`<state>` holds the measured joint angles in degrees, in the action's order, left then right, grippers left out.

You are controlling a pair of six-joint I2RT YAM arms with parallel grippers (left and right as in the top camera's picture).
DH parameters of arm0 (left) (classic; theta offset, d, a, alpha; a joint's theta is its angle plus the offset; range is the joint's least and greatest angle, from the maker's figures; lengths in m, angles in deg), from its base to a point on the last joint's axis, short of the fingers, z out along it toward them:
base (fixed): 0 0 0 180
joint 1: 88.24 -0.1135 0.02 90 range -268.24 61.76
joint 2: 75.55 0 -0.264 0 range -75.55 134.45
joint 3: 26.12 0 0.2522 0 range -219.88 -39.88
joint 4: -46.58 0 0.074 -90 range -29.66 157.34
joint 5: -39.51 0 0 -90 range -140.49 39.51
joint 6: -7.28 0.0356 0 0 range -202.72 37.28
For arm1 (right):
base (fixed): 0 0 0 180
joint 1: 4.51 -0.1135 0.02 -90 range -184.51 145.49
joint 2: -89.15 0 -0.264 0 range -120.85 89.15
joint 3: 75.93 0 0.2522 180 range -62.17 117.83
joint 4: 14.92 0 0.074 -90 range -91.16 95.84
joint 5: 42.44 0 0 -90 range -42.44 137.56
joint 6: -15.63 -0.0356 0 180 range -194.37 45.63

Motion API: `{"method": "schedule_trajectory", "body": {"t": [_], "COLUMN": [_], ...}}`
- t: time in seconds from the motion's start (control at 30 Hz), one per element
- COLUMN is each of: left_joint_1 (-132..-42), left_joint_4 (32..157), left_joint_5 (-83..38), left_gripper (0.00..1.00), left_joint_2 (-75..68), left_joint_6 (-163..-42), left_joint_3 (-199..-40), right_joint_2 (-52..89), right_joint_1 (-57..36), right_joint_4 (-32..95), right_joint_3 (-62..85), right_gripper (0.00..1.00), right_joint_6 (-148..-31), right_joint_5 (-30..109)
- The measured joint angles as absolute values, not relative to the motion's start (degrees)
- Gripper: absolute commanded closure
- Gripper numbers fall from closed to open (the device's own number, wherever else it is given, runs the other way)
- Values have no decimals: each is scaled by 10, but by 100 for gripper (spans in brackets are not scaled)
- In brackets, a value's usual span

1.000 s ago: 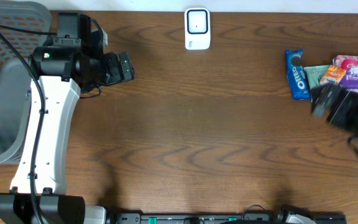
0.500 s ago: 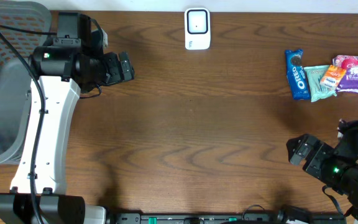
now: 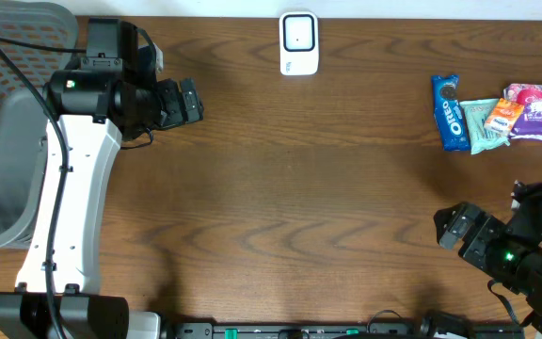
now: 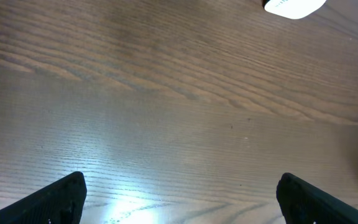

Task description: Scan the item barcode

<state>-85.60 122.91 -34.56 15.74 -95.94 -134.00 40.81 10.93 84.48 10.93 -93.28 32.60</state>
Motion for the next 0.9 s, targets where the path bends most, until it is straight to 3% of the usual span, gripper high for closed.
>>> {"method": "schedule_trajectory", "body": {"t": [0.23, 0.43, 0.63, 0.9], "left_joint_1": [-856, -856, -856, -856], "left_joint_4": [1229, 1229, 1229, 1229], "left_joint_5": [-346, -346, -346, -346], "left_gripper": [2, 2, 2, 2], "left_joint_2": [157, 157, 157, 157], "left_joint_6": [-959, -959, -959, -959], "left_joint_3": [-1340, -1340, -1340, -1340], "right_joint_2": [409, 436, 530, 661], "right_joint_1": [99, 52, -2, -12], "right_joint_4": [779, 620, 445, 312], "right_joint_3": [49, -71, -199, -345], "right_gripper": [1, 1, 1, 1], "right_joint_6": [-925, -891, -828, -806], "right_joint_5": [331, 318, 263, 245]}}
